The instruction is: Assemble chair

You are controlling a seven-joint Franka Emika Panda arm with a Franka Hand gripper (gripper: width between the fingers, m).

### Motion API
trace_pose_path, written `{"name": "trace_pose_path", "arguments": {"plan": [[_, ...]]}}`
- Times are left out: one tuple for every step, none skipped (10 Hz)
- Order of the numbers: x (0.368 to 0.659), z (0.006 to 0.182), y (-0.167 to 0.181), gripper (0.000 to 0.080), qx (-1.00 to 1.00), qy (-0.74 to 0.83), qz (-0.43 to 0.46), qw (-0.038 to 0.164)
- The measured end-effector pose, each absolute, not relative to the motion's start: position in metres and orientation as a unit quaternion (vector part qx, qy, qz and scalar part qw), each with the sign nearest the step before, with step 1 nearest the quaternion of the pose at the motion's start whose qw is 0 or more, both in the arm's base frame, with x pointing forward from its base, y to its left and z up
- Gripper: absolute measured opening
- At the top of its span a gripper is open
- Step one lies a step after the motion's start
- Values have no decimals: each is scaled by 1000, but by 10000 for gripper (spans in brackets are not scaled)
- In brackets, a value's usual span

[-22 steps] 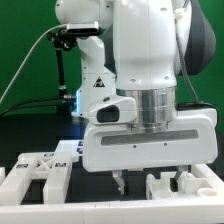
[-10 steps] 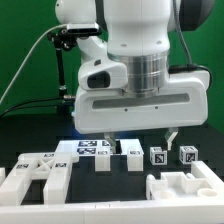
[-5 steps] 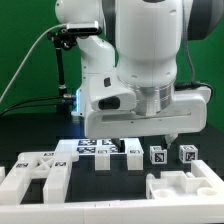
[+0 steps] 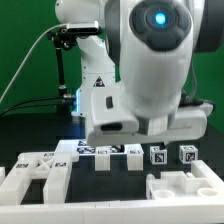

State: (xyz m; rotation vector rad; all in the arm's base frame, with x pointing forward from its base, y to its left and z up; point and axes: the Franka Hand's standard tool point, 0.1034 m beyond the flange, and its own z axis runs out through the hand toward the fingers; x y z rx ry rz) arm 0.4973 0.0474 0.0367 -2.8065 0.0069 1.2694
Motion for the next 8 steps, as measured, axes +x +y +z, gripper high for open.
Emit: {"name": "trace_pose_path", "arguments": {"plan": [[490, 29, 49, 649, -899, 3, 437, 30], [492, 28, 49, 649, -901, 4, 433, 30], [493, 29, 49, 649, -901, 3, 433, 31], [492, 28, 49, 649, -901, 3, 433, 30], [490, 27, 48, 649, -900, 4, 436, 30], [483, 23, 47, 649, -896, 5, 443, 29], [477, 20, 47, 649, -893, 5, 450, 28], [469, 16, 49, 649, -888, 13, 460, 23]]}}
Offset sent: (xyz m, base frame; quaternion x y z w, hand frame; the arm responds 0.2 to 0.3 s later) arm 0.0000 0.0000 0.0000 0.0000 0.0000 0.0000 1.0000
